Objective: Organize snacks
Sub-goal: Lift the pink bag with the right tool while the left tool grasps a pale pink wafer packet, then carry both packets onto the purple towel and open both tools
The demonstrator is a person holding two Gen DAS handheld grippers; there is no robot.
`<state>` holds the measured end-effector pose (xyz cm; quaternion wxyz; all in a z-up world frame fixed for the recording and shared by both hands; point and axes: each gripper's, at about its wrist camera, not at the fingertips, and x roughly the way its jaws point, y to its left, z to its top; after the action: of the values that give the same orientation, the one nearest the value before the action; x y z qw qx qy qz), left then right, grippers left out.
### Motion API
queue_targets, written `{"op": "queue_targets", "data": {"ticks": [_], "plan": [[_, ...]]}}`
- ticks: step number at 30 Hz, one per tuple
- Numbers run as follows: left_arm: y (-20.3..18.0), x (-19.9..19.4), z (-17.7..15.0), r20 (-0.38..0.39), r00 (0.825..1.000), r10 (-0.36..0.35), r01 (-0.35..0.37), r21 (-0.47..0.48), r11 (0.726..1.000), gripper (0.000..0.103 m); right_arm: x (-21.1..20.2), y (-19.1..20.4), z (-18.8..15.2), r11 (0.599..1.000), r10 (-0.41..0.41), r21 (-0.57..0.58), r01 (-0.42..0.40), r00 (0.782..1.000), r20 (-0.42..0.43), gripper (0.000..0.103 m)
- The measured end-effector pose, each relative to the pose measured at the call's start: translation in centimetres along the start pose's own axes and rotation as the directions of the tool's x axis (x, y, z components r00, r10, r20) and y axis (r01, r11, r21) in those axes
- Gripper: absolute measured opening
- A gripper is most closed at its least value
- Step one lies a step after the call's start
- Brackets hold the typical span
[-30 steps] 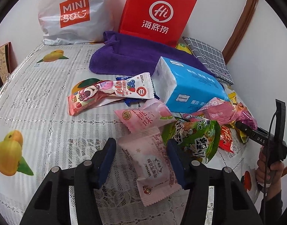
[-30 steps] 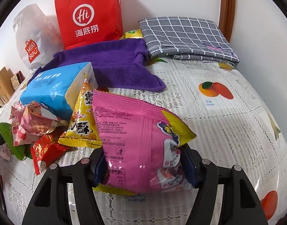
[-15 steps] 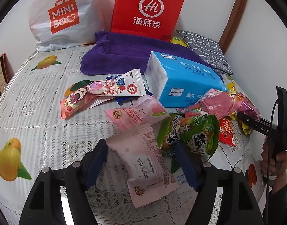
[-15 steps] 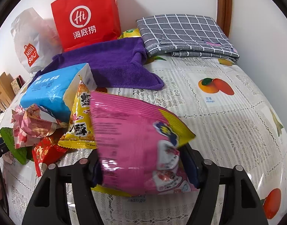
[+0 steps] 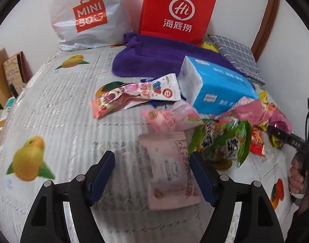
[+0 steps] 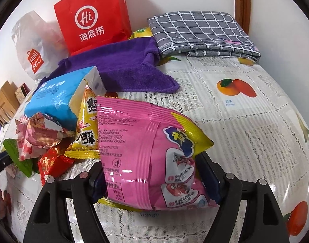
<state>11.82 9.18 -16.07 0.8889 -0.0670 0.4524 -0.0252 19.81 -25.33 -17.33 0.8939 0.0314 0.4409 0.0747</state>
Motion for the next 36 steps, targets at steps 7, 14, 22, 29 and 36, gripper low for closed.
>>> {"op": "queue_targets", "data": {"ticks": [7, 14, 22, 29, 36], "plan": [[-2.1, -0.2, -1.2, -0.005, 0.990, 0.144, -0.143, 0.101, 0.985, 0.080, -0.5, -0.7, -0.1, 0.999, 0.043, 0.033, -0.044, 0.999, 0.019, 0.078], [-1.8, -0.5, -1.0, 0.002, 0.991, 0.137, -0.137, 0.056, 0.989, 0.055, -2.2, -1.0, -0.5, 0.998, 0.033, 0.050, -0.037, 0.996, 0.086, 0.078], [-2.1, -2.0, -0.6, -0.016, 0.996, 0.092, -0.091, 0.044, 0.995, 0.034, -3.6, -0.8, -1.5, 0.995, 0.052, 0.080, -0.059, 0.995, 0.084, 0.065], [-2.2, -3.8, -1.3, -0.008, 0.999, 0.045, -0.045, 0.045, 0.998, 0.033, -7.0, 0.2, -2.6, 0.993, 0.052, 0.096, -0.062, 0.993, 0.104, 0.065], [-3.8, -5.7, 0.2, 0.014, 0.999, -0.033, 0.032, 0.083, 0.996, 0.033, -10.2, 3.3, -2.2, 0.994, 0.075, 0.065, -0.084, 0.988, 0.135, 0.063]]}}
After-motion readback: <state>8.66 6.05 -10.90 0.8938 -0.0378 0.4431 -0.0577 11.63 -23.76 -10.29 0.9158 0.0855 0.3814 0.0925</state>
